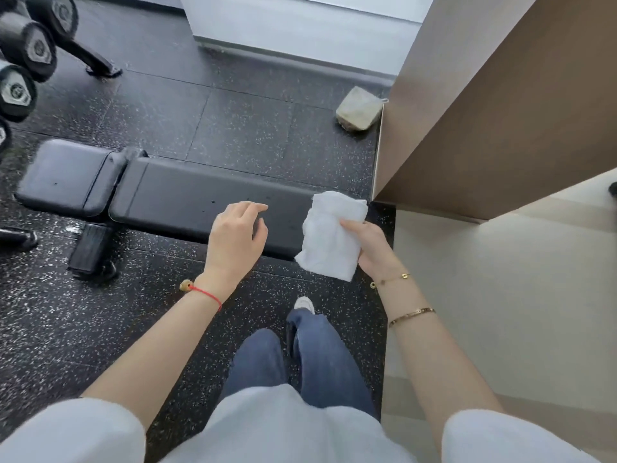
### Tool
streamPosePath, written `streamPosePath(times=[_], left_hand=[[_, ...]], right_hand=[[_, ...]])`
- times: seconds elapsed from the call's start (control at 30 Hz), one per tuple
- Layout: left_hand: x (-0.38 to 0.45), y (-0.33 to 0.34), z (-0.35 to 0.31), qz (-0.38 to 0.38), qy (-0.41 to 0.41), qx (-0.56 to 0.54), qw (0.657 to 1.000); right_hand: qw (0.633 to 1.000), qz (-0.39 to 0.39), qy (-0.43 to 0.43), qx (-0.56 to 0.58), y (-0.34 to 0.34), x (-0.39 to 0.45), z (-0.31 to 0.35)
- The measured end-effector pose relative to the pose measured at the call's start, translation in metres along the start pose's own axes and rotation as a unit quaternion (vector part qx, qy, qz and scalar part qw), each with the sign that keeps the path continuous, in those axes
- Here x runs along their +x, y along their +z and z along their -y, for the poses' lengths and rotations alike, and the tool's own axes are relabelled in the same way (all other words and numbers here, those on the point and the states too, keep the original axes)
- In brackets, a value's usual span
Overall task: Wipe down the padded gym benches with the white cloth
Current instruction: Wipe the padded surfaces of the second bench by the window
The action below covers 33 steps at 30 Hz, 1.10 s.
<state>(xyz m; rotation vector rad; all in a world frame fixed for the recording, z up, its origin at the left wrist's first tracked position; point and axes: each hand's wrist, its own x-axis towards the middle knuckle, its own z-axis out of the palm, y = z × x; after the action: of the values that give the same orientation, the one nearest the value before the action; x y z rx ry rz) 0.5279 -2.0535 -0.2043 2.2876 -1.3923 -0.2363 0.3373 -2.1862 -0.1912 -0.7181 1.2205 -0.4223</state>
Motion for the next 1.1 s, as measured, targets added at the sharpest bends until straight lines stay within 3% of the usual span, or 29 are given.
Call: streamPosePath(times=[0.2, 0.43, 0.63, 0.73, 0.83, 0.97, 1.03, 1.1], left_hand=[[0.043, 0.106, 0.04, -0.011, 0.018, -0.003, 1.0], [0.058, 0.245, 0.11, -0.029, 0.059, 0.002, 0.998], [0.055, 0.326, 0.154, -0.064, 0.112, 0.002, 0.992], [0.059, 0.348, 0.169, -0.087, 0.136, 0.009, 0.987], [0.066, 0.362, 0.177, -0.102, 0.145, 0.011, 0.984], [0.069, 0.374, 0.18, -0.104, 0.145, 0.009, 0.984], [0.068, 0.378, 0.181, -0.098, 0.143, 0.009, 0.985], [0.066, 0.38, 0.182, -0.094, 0.141, 0.009, 0.985]], right_hand=[[1.0, 0.009, -0.015, -0.013, -0.006, 0.107, -0.028], [0.997, 0.021, -0.062, -0.049, -0.032, 0.234, -0.109], [0.975, -0.068, -0.143, -0.156, -0.072, 0.302, -0.161], [0.911, -0.173, -0.194, -0.319, -0.083, 0.318, -0.169], [0.84, -0.226, -0.287, -0.401, -0.082, 0.323, -0.184], [0.69, -0.269, -0.406, -0.536, -0.079, 0.318, -0.212], [0.666, -0.217, -0.425, -0.574, -0.075, 0.316, -0.218], [0.67, -0.164, -0.386, -0.613, -0.068, 0.318, -0.226]])
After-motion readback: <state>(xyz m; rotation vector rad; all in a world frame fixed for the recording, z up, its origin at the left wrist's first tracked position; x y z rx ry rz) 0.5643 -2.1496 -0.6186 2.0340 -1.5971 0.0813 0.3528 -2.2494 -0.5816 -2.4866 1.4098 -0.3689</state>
